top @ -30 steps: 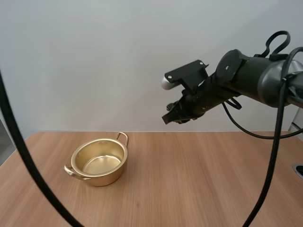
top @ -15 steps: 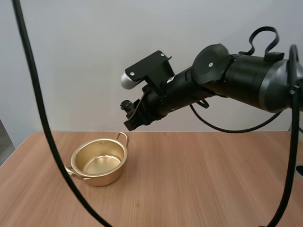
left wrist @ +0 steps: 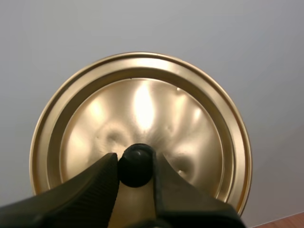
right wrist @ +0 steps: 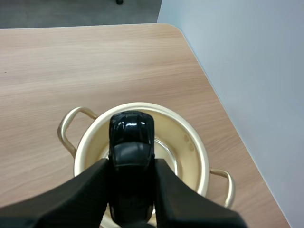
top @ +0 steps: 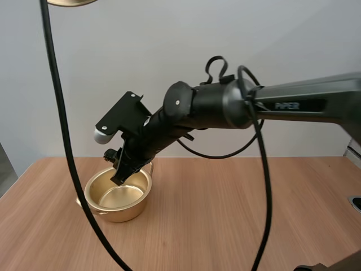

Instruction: Open the pot, put the car inside, and close it

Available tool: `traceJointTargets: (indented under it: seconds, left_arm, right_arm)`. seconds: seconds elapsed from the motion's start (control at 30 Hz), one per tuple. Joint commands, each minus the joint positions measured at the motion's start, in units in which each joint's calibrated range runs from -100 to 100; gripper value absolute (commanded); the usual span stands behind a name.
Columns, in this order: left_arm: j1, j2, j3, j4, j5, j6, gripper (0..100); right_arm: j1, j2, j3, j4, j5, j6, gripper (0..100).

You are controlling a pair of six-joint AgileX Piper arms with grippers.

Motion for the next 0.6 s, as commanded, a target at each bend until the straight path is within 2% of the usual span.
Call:
traceJointTargets:
  seconds: [0.0, 0.17, 0.33, 0.57]
  left_arm:
    - [0.00, -0.09, 0.00, -0.18, 0.08, -0.02, 0]
    - [0.00, -1.43, -0.90, -0.52, -1.92, -0.02, 0]
    - [0.00, -3.12, -0.90, -1.05, -3.64, -0.02, 0]
    - [0.00, -3.99, -0.90, -1.37, -4.37, 0.07, 0]
  right_arm:
    - [0.00, 5.60, -3.03, 0.05, -0.03, 0.06, 0]
    - [0.00, 13.08, -5.68, -1.12, -0.26, 0.06, 0]
    - [0.00, 20.29, -5.70, -5.46, -3.39, 0.06, 0]
    - [0.00, 26.15, -7.60, -7.07, -6.32, 0.06, 0]
